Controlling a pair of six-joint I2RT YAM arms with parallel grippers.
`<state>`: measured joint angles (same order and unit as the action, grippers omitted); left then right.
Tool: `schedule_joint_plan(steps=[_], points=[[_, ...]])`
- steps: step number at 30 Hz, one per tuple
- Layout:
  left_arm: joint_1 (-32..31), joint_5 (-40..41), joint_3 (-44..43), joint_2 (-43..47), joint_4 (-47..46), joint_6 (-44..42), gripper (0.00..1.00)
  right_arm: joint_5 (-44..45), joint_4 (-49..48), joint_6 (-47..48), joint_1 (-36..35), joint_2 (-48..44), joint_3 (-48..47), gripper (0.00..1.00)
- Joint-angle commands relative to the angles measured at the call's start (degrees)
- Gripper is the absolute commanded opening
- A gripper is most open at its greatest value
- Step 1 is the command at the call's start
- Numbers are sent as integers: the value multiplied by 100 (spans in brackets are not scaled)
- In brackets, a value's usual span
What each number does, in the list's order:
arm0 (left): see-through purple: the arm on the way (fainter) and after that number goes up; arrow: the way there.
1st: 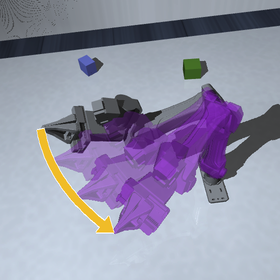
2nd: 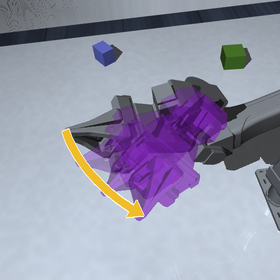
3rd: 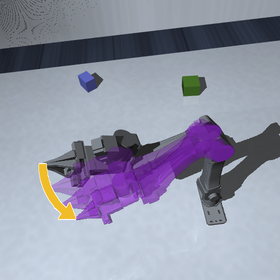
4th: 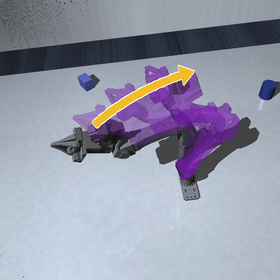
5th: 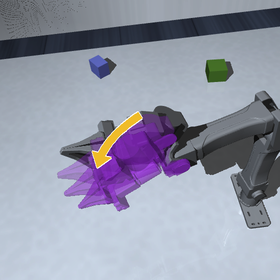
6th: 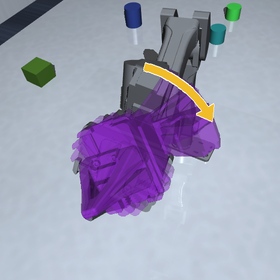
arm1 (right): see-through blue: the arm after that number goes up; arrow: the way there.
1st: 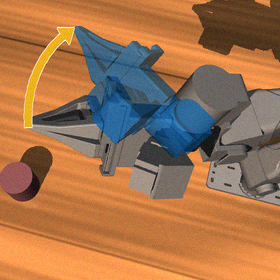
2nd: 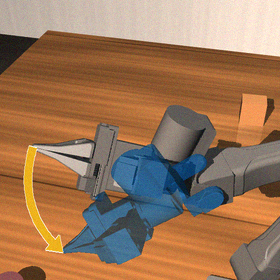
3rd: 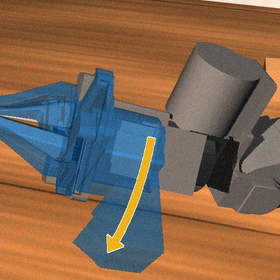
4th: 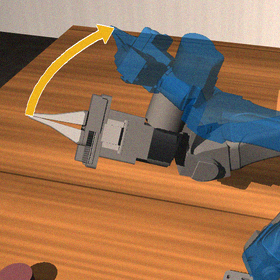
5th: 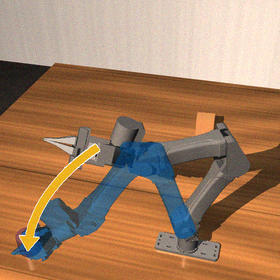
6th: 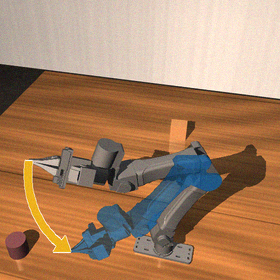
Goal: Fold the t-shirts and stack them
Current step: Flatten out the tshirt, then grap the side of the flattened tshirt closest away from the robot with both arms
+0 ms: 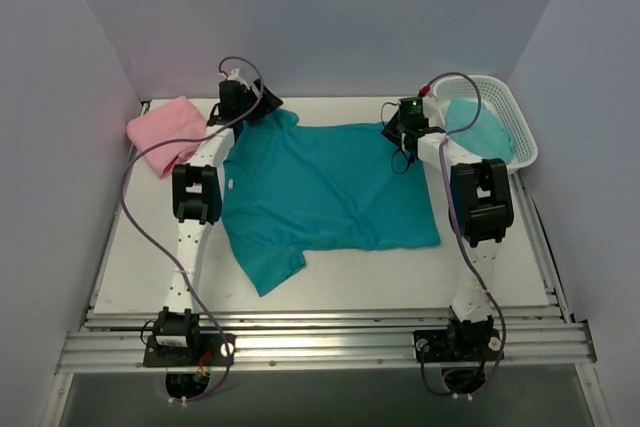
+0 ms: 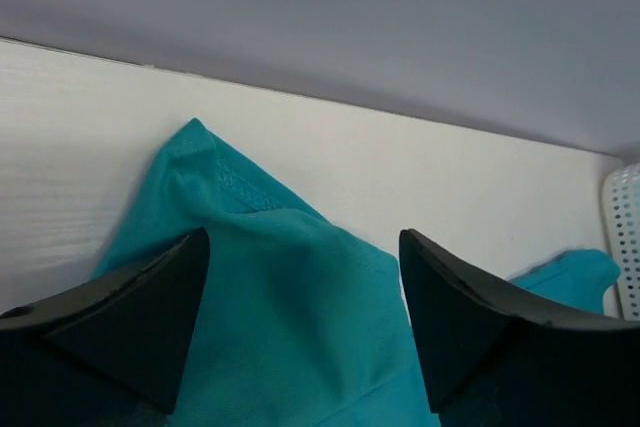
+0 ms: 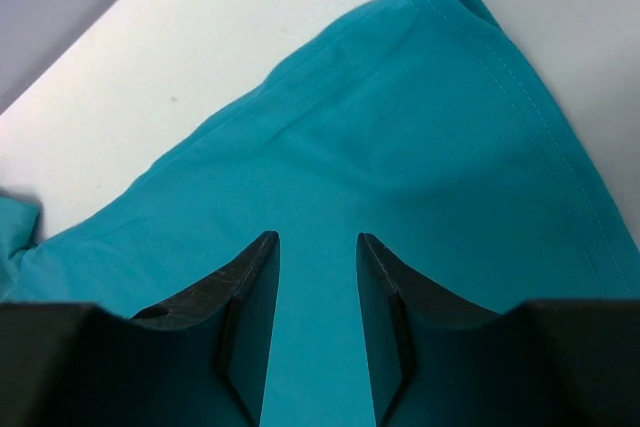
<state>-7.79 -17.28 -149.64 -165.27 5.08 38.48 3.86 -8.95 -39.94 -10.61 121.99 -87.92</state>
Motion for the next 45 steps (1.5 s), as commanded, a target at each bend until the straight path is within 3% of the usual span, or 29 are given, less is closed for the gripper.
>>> schedule_joint_plan(steps=[1, 6, 9, 10, 12, 13, 14, 16, 17, 19, 22, 23, 25, 27, 28, 30, 31, 34, 36, 37, 39, 40, 41, 42, 44, 45], points=[[120, -153, 760, 1153, -1288, -51, 87, 378, -54, 224, -248, -667, 213, 33], [129, -56, 1042, 2498, -994, -156, 94, 493, 42, 224, -476, -1097, 494, 33], [111, 171, 1830, 3542, -798, -166, 95, 625, 121, 189, -643, -1562, 731, 33], [85, 224, 2799, 4268, -946, -130, 95, 677, 156, 180, -687, -1704, 793, 34], [15, 574, 3972, 5071, -1166, -156, 95, 721, 349, 197, -784, -2072, 908, 34], [-125, 803, 4570, 5910, -1211, -235, 95, 730, 428, 215, -880, -2205, 1030, 34], [-222, 1101, 5715, 6310, -1168, -314, 94, 730, 664, 232, -925, -2319, 1110, 34], [-468, 2024, 6759, 7493, -966, -394, 94, 731, 868, 189, -978, -2750, 1494, 34], [-739, 2244, 7660, 7831, -870, -394, 93, 783, 1173, 154, -995, -2925, 1680, 36], [-1169, 2893, 8465, 8508, -518, -210, 91, 879, 1395, 31, -1030, -3566, 2119, 37], [-2390, 3998, 9767, 9808, 148, 159, 90, 1073, 1896, -40, -1127, -4681, 3085, 38], [-3125, 4309, 10040, 9969, 290, 447, 90, 1091, 2115, -57, -1119, -5337, 3558, 36], [-3797, 5115, 10629, 10329, 1097, 1018, 89, 1100, 2353, -75, -1127, -6052, 4017, 33], [-4658, 5374, 11303, 10662, 1696, 2072, 89, 600, 2459, -5, -1119, -7011, 4563, 35], [-4905, 5514, 11534, 10795, 1837, 2833, 89, 459, 2694, 48, -1127, -7310, 4686, 52], [-5591, 5586, 12122, 11111, 2031, 3418, 87, 57, 2959, -82, -1153, -8031, 4968, 88], [-5810, 5734, 12247, 11200, 2145, 3960, 86, -207, 2943, -232, -1154, -8390, 5099, 99], [-6541, 6069, 12442, 11359, 3058, 4946, 86, -806, 2795, -777, -1171, -8744, 5565, 100], [-6761, 6262, 12442, 11359, 3358, 5055, 86, -564, 2880, -796, -1180, -8772, 5541, 100], [-6823, 6333, 12416, 11359, 3298, 4751, 86, 152, 3195, -743, -1189, -8711, 5436, 100], [-6955, 6596, 12346, 11272, 2930, 4372, 88, 623, 3373, -497, -1189, -8482, 5033, 100], [-7016, 6640, 12232, 11210, 2746, 3743, 89, 616, 3304, -540, -1198, -8325, 4987, 98], [-7034, 6702, 12179, 11158, 2309, 3424, 99, 555, 3103, -428, -1215, -8245, 4969, 92], [-7034, 6824, 12161, 11044, 2061, 3194, 94, 607, 2936, -479, -1241, -8157, 4969, 90], [-7034, 6991, 12344, 11025, 1046, 2789, 94, 618, 2357, -716, -1242, -7841, 5144, 93], [-7034, 7019, 12502, 11077, 612, 2675, 94, 294, 1388, -699, -1233, -7736, 5319, 97]])
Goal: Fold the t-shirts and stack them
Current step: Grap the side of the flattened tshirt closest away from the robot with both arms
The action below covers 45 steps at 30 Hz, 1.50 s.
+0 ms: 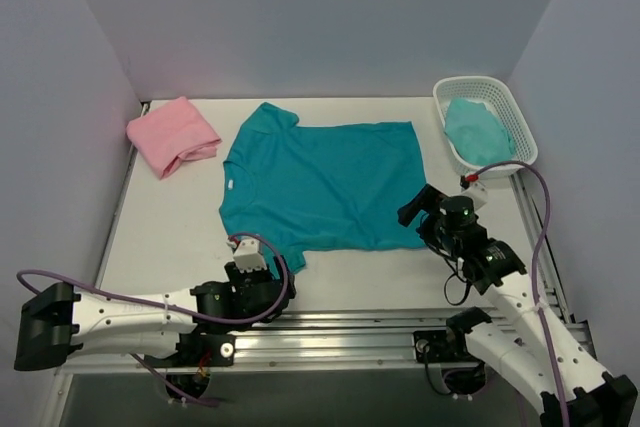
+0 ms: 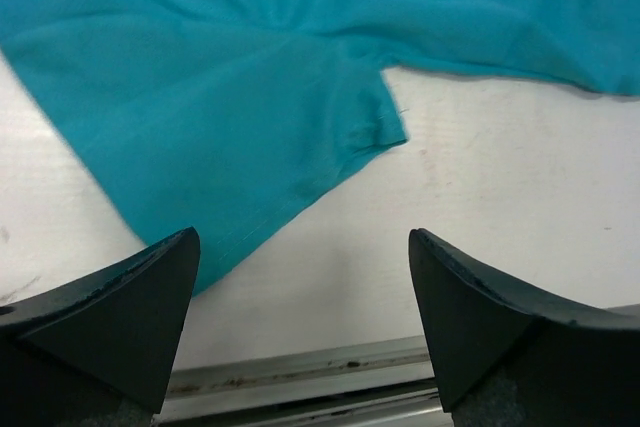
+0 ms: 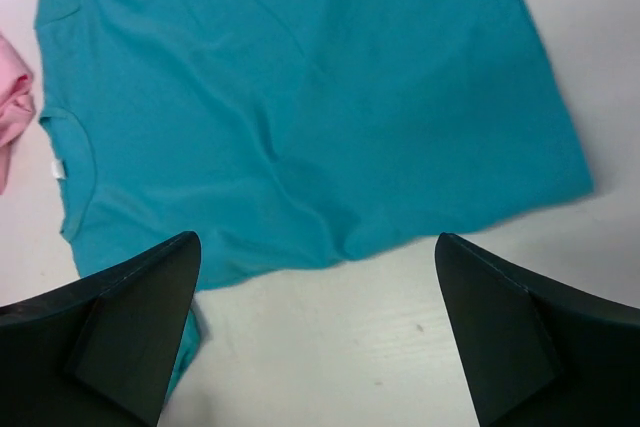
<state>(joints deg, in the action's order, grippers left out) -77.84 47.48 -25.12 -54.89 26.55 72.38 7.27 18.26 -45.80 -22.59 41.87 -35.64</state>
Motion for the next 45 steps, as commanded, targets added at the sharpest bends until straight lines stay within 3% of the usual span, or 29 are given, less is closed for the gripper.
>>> schedule_joint_plan(steps=[1, 2, 3, 4, 5, 6, 7, 8, 9, 10, 12, 14, 19, 20, 22, 26, 29, 37, 42, 45], points=[[-29, 516, 252, 136, -2130, -1326, 94, -450, -1804, -200, 52, 591, 484, 99], [-20, 421, 784, 241, -3589, -1767, 94, -1368, -2357, -288, 122, 821, 688, 100], [-20, 333, 1025, 495, -4195, -2180, 94, -1786, -3293, -350, 219, 1067, 872, 99], [-20, 279, 1140, 671, -4523, -2602, 94, -2095, -3607, -516, 359, 1643, 1031, 100], [-20, 401, 1063, 1021, -4170, -2563, 94, -2298, -3610, -439, 352, 1928, 919, 100], [-12, 646, 845, 1172, -3418, -2179, 94, -2100, -3454, -273, 256, 2157, 762, 100], [6, 1118, 564, 1287, -2210, -853, 94, -1576, -3043, 33, 81, 2507, 560, 100], [67, 1218, 300, 1349, -101, -213, 94, -779, -2595, 27, -356, 2658, 105, 100], [85, 1324, -164, 1324, 782, 333, 94, 648, -1895, -25, -482, 2782, -73, 100], [85, 1429, -307, 1280, 1904, 947, 94, 932, -1714, -138, -501, 3035, -188, 100], [76, 1317, -519, 1087, 2477, 1408, 94, 1284, -1354, -341, -413, 3257, -347, 100], [68, 1142, -537, 885, 2250, 1234, 95, 1626, -1194, -656, -430, 3555, -539, 100], [85, 921, -126, 656, 1303, 1323, 95, 3514, 780, -1535, -378, 4364, -1462, 100], [85, 877, -63, 655, 1161, 1270, 95, 3710, 1498, -2033, -326, 4452, -1620, 100], [111, 842, 95, 655, 1020, 1331, 96, 3879, 2013, -2450, -167, 4611, -1955, 100], [217, 736, 340, 725, 687, 1253, 96, 2960, 1613, -2180, 140, 4454, -1632, 100], [436, 447, 586, 717, 142, 980, 96, 2772, 1820, -2266, 150, 4260, -1376, 100], [1008, -152, 895, 463, -1089, 154, 99, 1603, 1558, -2275, -360, 3847, -551, 94], [1157, -336, 799, -29, -1502, -22, 100, 1435, 1171, -2258, -360, 3425, -75, 71], [1184, -433, 737, -276, -1652, -48, 100, 1479, 1153, -2249, -343, 3407, -75, 69]])
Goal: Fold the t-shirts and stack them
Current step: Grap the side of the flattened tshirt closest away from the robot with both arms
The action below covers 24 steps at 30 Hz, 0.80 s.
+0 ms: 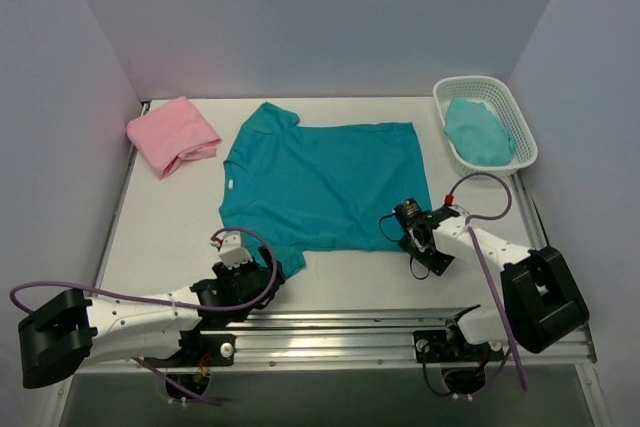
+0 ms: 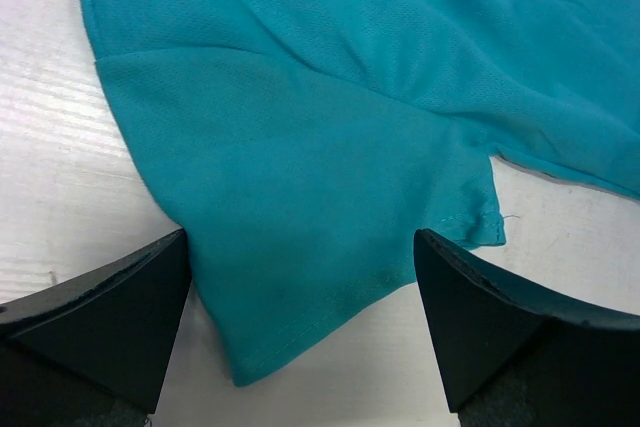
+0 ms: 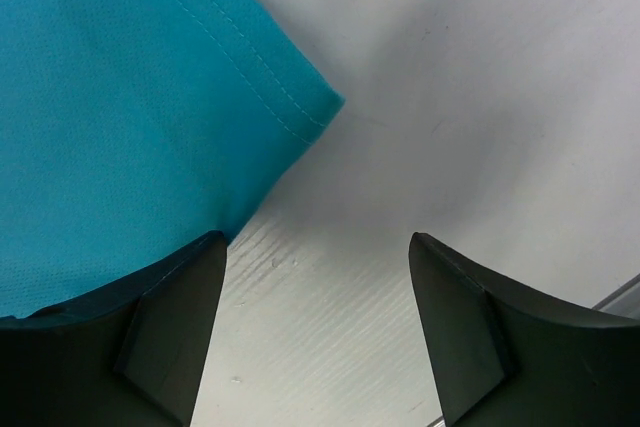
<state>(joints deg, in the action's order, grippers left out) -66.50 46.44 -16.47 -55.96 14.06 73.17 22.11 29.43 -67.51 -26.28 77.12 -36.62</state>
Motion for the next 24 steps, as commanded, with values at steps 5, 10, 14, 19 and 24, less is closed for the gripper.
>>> schedule_joint_plan(steps=[5, 10, 14, 19, 24], points=[[49, -337, -207, -204, -431, -162, 94, 425, 159, -61, 141, -101, -134, 70], [49, -275, -260, -81, -291, -224, 93, 672, 238, 114, 404, -136, -424, 70], [49, -258, -269, -99, -229, -215, 93, 786, 116, 343, 773, -93, -425, 70], [58, -267, -348, -291, -290, -250, 93, 321, -358, 651, 1073, 206, -214, 66], [49, -266, -436, -485, -343, -276, 92, -82, -797, 800, 1134, 461, 23, 44]])
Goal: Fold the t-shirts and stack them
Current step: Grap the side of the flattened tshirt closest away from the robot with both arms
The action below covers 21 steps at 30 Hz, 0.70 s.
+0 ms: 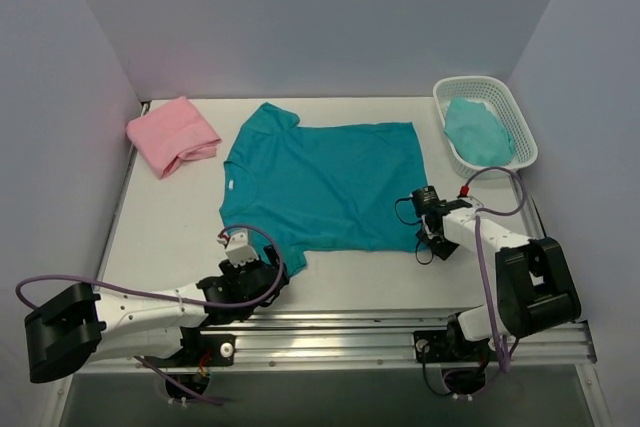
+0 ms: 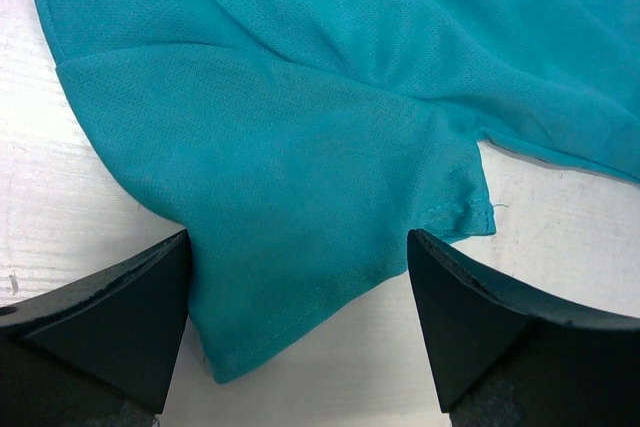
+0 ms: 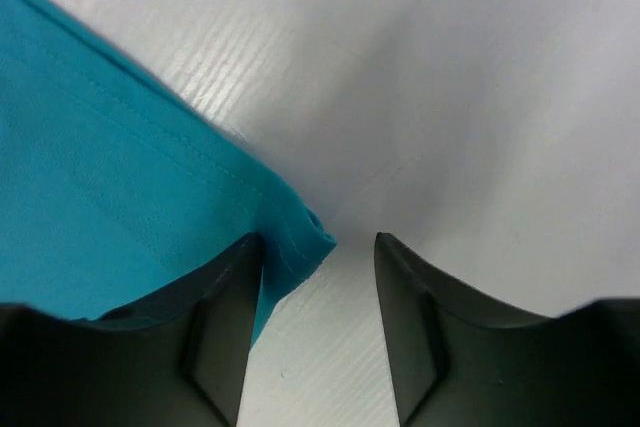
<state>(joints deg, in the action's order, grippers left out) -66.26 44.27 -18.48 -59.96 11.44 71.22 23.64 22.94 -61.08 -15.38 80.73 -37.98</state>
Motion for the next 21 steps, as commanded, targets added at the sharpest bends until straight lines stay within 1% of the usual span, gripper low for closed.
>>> schedule_joint_plan(steps=[1, 2, 3, 7, 8, 9, 10, 12, 13, 14, 16, 17, 19, 21], points=[[25, -59, -235, -94, -98, -99, 93, -298, -202, 184, 52, 101, 185, 34], [25, -59, -244, -120, -116, -100, 92, -333, -254, 210, 52, 110, 220, 23], [25, -59, -252, -138, -107, -100, 93, -386, -307, 219, 61, 118, 229, 0], [34, -41, -279, -138, 41, -30, 92, -422, -308, 246, 70, 206, 203, 0], [34, -33, -288, -121, 155, 136, 90, -413, -308, 263, 70, 198, 203, 0], [17, 63, -314, -69, 357, 268, 87, -413, -308, 272, 70, 189, 203, 0], [-1, 90, -384, -42, 829, 687, 82, -395, -299, 281, 70, 171, 212, 0], [-36, 152, -446, -59, 1262, 1085, 81, -378, -307, 289, 70, 136, 203, 0], [-62, 161, -481, -111, 1682, 1261, 82, -377, -325, 307, 70, 127, 212, 0], [-80, 161, -586, -199, 1834, 1559, 82, -377, -343, 316, 70, 136, 212, 0], [-98, 170, -674, -568, 2098, 1737, 81, -395, -395, 325, 70, 171, 212, 0], [-106, 152, -761, -699, 2134, 1877, 76, -421, -422, 342, 70, 206, 203, 0], [-133, 30, -824, -1095, 1969, 1904, 73, -439, -431, 351, 70, 276, 186, 0], [-177, -50, -868, -1403, 1801, 1922, 65, -457, -474, 386, 70, 312, 185, 0]])
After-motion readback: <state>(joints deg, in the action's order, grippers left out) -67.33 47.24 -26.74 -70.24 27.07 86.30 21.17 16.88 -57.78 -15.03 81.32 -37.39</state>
